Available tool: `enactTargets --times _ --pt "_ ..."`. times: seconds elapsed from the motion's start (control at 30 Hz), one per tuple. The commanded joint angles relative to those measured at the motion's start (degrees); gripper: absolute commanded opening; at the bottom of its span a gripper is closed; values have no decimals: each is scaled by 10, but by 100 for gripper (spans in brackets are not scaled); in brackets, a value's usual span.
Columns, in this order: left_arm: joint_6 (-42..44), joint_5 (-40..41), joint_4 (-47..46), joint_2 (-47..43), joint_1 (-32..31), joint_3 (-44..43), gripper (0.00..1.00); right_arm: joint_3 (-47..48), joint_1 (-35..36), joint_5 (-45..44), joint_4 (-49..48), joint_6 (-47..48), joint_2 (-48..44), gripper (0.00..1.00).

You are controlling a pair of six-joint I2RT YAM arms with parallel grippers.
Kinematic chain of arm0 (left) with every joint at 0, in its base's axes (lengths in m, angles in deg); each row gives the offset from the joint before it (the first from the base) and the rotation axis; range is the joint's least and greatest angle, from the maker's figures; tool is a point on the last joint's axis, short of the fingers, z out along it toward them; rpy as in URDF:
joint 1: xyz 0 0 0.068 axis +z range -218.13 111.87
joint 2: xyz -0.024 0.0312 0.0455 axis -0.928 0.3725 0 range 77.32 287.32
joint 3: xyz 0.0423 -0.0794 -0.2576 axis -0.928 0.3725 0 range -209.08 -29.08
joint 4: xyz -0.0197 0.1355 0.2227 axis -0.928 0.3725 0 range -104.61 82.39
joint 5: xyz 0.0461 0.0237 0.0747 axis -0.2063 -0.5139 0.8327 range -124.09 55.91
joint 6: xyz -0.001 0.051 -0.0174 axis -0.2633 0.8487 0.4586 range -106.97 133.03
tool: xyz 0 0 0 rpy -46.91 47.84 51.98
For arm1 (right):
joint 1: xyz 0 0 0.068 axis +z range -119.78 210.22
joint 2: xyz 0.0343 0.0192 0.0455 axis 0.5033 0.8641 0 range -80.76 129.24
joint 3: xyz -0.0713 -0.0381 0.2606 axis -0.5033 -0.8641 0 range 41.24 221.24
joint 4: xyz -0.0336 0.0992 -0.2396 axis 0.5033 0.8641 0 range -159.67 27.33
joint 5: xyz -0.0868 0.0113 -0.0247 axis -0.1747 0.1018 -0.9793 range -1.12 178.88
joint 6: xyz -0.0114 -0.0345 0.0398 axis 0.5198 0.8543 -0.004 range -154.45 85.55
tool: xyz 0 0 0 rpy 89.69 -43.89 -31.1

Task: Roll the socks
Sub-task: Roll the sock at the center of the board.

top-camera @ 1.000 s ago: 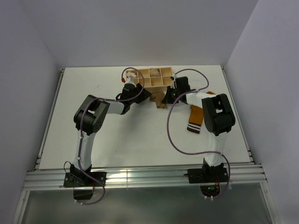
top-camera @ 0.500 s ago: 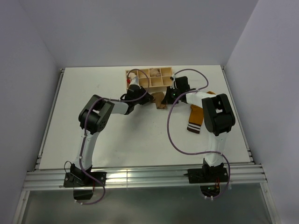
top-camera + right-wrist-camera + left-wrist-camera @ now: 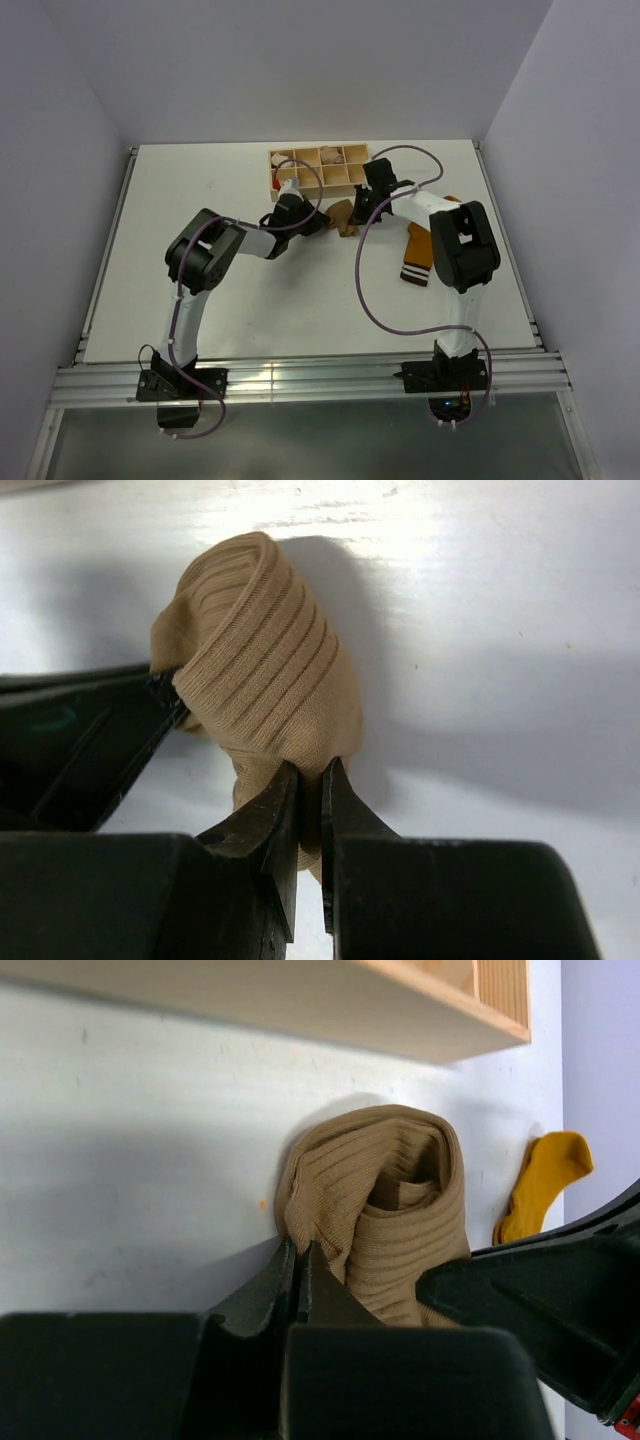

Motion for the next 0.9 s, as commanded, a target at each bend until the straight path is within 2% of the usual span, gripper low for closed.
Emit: enactTargets --times 0.0,0.13,0.47,0.87 --pt "-15 -2 10 -20 -16 36 0 43 20 -133 96 -9 -4 0" --pt "-39 -2 -46 -27 -34 69 0 81 45 -196 146 -23 12 0" --pt "-60 -19 -70 -10 -59 67 2 140 115 -318 198 -29 50 0" --pt "-82 -27 -119 -8 -67 92 3 129 177 -339 159 14 34 0"
